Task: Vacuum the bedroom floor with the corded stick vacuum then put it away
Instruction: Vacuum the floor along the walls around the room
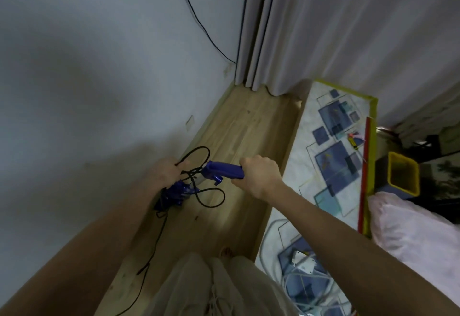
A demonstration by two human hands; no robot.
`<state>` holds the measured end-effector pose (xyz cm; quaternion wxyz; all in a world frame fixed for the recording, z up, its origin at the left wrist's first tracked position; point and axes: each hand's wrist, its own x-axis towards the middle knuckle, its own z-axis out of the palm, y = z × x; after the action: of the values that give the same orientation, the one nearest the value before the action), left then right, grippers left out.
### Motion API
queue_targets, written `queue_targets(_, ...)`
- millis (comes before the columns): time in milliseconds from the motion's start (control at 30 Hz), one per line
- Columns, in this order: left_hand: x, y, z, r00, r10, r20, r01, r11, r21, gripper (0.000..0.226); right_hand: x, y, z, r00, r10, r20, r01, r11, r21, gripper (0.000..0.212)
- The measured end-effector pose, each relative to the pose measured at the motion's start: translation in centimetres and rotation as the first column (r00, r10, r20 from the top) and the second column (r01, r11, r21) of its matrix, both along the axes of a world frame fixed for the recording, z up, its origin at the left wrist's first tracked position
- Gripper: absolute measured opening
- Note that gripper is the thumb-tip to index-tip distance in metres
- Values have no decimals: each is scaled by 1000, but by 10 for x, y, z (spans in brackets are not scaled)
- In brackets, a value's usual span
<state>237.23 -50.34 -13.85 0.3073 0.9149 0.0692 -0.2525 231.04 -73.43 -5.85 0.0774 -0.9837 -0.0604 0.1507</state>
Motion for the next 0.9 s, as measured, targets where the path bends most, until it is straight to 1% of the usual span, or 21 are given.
queue_targets(67, -3, 6, 5, 1000, 17, 22, -18, 1000, 22, 52, 8, 2, 5, 998, 28, -63, -28, 1000, -4, 22)
queue_targets(133, -6, 13, 11, 999, -10, 33, 8, 999, 32, 51, 10, 6, 8, 996, 53, -67, -56, 997, -44, 24)
queue_targets(267, -14, 31, 19, 999, -51, 16, 50, 998, 49, 52, 6, 18, 15, 998, 58, 26, -54, 991, -119, 26)
queue_targets(400, -14, 41, 28, 994, -108, 27, 106, 992, 65, 53, 9, 22, 22, 997, 16, 73, -5, 988, -152, 29)
queue_targets(500, -11, 42, 27, 991, -132, 16, 131, 990, 59, 53, 7, 17, 27, 997, -8, 73, 19, 987, -161, 28)
queue_targets(667, -7, 29, 23, 991, -130, 23, 129, 991, 37, 54, 1, 5, 30, 991, -83, 105, 104, 972, -210, 27)
queue_targets(733, -1, 22, 22, 989, -145, 10, 144, 989, 45, 55, -4, 9, 27, 986, -118, 114, 140, 969, -205, 24)
queue_targets(800, 6, 17, 19, 990, -142, -6, 142, 989, 37, 54, -9, 18, 21, 985, -123, 118, 142, 974, -175, 22)
queue_targets(900, 15, 14, 16, 995, -103, -16, 103, 995, 12, 53, -9, 32, 16, 994, -46, 104, 59, 990, -129, 22)
